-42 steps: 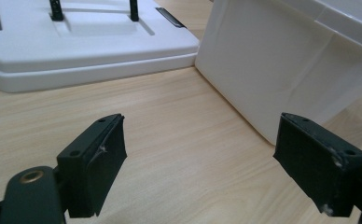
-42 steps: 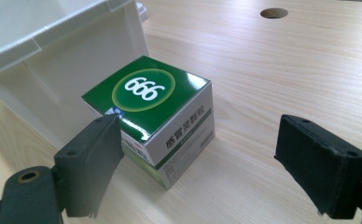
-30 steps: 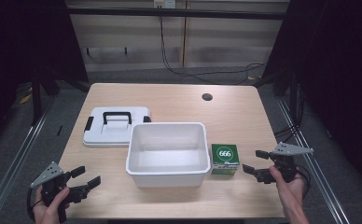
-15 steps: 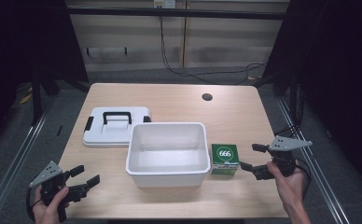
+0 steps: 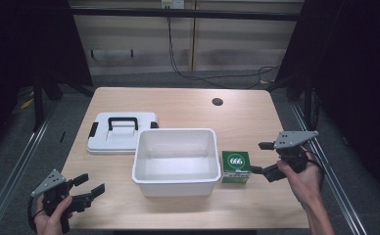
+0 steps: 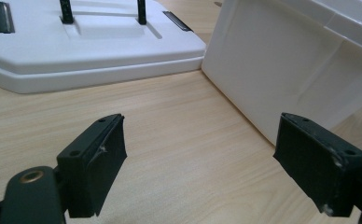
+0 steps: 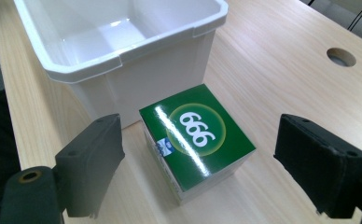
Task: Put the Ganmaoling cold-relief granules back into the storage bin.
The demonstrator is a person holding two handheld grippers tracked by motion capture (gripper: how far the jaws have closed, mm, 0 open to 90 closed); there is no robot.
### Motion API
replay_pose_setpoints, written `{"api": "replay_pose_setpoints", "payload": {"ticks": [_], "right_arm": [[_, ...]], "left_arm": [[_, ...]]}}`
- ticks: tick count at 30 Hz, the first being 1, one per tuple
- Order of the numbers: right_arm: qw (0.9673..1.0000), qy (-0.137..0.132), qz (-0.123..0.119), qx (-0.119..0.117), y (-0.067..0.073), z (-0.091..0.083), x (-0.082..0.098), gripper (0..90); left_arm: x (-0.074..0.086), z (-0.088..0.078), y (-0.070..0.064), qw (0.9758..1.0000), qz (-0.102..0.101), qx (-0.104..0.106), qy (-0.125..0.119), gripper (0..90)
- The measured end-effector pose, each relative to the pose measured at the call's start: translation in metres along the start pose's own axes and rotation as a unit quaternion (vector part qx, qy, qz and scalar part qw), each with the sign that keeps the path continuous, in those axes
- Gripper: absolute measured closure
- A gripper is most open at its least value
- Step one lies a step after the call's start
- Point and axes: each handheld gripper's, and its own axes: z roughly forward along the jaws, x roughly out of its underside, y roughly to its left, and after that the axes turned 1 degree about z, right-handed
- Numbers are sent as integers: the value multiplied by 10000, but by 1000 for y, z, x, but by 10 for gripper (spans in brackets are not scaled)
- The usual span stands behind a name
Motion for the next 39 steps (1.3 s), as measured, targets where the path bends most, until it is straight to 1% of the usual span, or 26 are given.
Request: {"api": "replay_pose_setpoints", "payload": {"ticks": [1, 2, 4, 5, 6, 8, 9, 11, 12, 15, 16, 17, 18, 20, 21, 22, 23, 24, 29, 31, 33, 35, 36, 37, 38, 39], "right_arm": [[10000, 68, -48, 2, -1, -1, -3, 144], [9995, 263, -172, -8, -2, -1, -11, 144], [9993, 310, -182, -47, -3, 0, -13, 144], [9984, 477, -237, -186, -4, 1, -17, 153], [9950, 887, -368, -275, -7, 2, -26, 182], [9952, 867, -404, -223, -8, 2, -29, 173], [9944, 885, -438, -368, -8, 5, -35, 173], [9922, 1099, -507, -296, -9, 9, -40, 172], [9915, 1148, -525, -301, -10, 12, -42, 170], [9905, 1187, -615, -323, -11, 19, -48, 161], [9897, 1236, -645, -327, -11, 21, -51, 160], [9896, 1244, -647, -323, -11, 23, -52, 160], [9880, 1314, -692, -423, -11, 26, -54, 160], [9854, 1422, -818, -455, -9, 32, -57, 159], [9854, 1422, -818, -455, -9, 32, -57, 159], [9835, 1501, -869, -510, -8, 35, -58, 162], [9791, 1708, -990, -490, -6, 39, -61, 158], [9772, 1790, -1038, -468, -6, 41, -63, 153], [9714, 1987, -1195, -517, -5, 46, -70, 135], [9705, 2022, -1209, -514, -5, 48, -72, 129], [9673, 2135, -1239, -583, -5, 51, -72, 126], [9629, 2276, -1315, -615, -5, 55, -71, 121], [9594, 2412, -1310, -655, -5, 57, -71, 120], [9570, 2496, -1332, -649, -5, 59, -70, 113], [9549, 2544, -1390, -638, -4, 60, -70, 103], [9535, 2559, -1445, -671, -5, 62, -69, 101]], "left_arm": [[0, 0, 0, 10000, -14, -5, -3, 160], [0, 1, 0, 10000, -32, -8, -4, 159], [0, 1, 0, 10000, -28, -14, 8, 159], [0, 1, 0, 10000, -3, -9, 20, 159], [0, 1, 0, 10000, 10, 15, 8, 159], [0, 1, 0, 10000, 34, 5, 7, 159], [0, 1, 1, 10000, 0, 15, 28, 159], [0, 1, 0, 10000, -14, 18, 15, 160], [0, 1, 0, 10000, -2, 19, 6, 159], [0, 1, 1, 10000, 34, 17, 21, 159], [0, 1, 0, 10000, -18, 37, 19, 159], [0, 1, 0, 10000, -12, 41, 28, 159], [0, 1, 0, 10000, 1, 46, 32, 159], [0, 1, 0, 10000, 5, 48, 23, 159], [0, 1, -1, 10000, 4, 51, 16, 159], [0, 1, 0, 10000, 1, 51, 29, 159], [0, 2, 0, 10000, 12, 51, 41, 159], [0, 2, 0, 10000, 12, 55, 37, 159], [0, 1, 0, 10000, -16, 55, 20, 160], [0, 1, 0, 10000, -11, 64, 6, 159], [0, 1, 0, 10000, -15, 58, 19, 160], [0, 1, 0, 10000, -7, 59, 14, 159], [0, 1, 0, 10000, -9, 55, 14, 159], [0, 1, 0, 10000, -21, 64, 11, 159], [0, 0, 0, 10000, 16, 57, 20, 159], [0, 0, 0, 10000, -9, 51, 13, 159]]}}
